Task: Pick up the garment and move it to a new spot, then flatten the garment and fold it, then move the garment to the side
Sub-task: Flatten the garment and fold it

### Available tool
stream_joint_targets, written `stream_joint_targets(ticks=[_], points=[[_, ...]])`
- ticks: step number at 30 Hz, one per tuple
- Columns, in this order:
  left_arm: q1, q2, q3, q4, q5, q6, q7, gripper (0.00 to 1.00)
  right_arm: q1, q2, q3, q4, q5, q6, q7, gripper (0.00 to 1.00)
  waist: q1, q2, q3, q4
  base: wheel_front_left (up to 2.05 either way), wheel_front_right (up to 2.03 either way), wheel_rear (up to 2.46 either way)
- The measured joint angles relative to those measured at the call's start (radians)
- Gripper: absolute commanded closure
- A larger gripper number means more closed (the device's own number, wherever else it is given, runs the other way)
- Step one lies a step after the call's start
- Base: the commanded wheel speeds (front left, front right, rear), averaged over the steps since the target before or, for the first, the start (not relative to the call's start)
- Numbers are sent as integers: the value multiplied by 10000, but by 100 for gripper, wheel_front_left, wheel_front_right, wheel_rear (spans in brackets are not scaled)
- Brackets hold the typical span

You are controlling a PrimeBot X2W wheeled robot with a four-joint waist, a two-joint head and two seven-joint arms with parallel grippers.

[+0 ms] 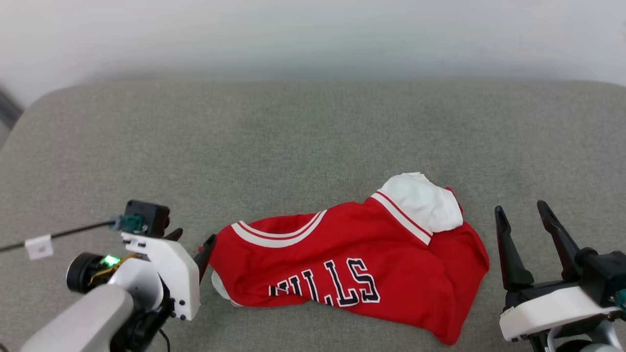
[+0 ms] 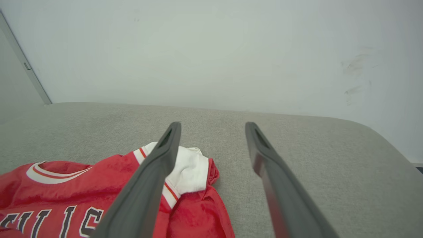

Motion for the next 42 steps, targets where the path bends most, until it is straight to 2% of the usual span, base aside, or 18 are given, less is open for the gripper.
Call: stream_joint_targets(ticks=[8, 13, 14, 15, 16, 17, 19, 23, 27, 31, 36, 41, 42], points=[[-1601, 146, -777, 731, -370, -1404, 2801, 0, -453, 0, 104, 44, 29, 0, -165, 0, 1, 0, 958, -211, 0, 0, 0], [-2062, -21, -1057, 1666, -627, -1919, 3701, 0, -638, 0, 142, 234, 36, 0, -299, 0, 1, 0, 1423, -465, 0, 0, 0], [-2158, -52, -1112, 1837, -600, -2006, 3808, 19, -678, -2, 151, 284, 54, 0, -339, 0, 0, 0, 1474, -526, 0, 0, 0], [-2235, -107, -1118, 2029, -671, -2090, 3889, 57, -725, -2, 155, 326, 92, 0, -351, 0, 0, 0, 1514, -590, 0, 0, 0], [-2252, -192, -1126, 2157, -723, -2178, 3908, 74, -751, -2, 169, 359, 107, 0, -397, 0, 0, 0, 1546, -643, 0, 0, 0], [-2264, -265, -1135, 2299, -732, -2255, 3908, 100, -758, 0, 171, 401, 113, 0, -418, 0, 0, 0, 1566, -686, 0, 0, 0], [-2303, -374, -1124, 2546, -794, -2328, 3806, 100, -756, 0, 155, 497, 163, 0, -431, 0, 0, 0, 1560, -735, 0, 0, 0], [-2366, -688, -1114, 2888, -320, -2322, 2826, 100, -755, 0, 123, 640, 211, 0, -481, 0, 0, 0, 1405, -742, 0, 0, 0], [-2708, -1039, -1030, 2824, 422, -1948, 1536, 100, -745, -2, 100, 694, 268, 0, -470, 0, 1, 0, 1166, -703, 0, 0, 0], [-3173, -1636, -1108, 2458, 1060, -1645, 738, 100, -710, 0, 77, 696, 268, 0, -420, 0, 1, 0, 959, -644, 0, 0, 0], [-3212, -2729, -1870, 2360, 1402, -1827, 662, 100, -674, 0, 75, 617, 268, 0, -364, 0, 0, 0, 859, -646, 0, 0, 0], [-2666, -3490, -2477, 3195, 1221, -2201, 928, 100, -669, 0, 105, 512, 265, 0, -324, 0, 1, 0, 860, -722, 0, 0, 0], [-2598, -3580, -2502, 3377, 1214, -2240, 838, 74, -669, 0, 102, 502, 263, 0, -324, 0, 1, 0, 853, -731, 0, 0, 0]])
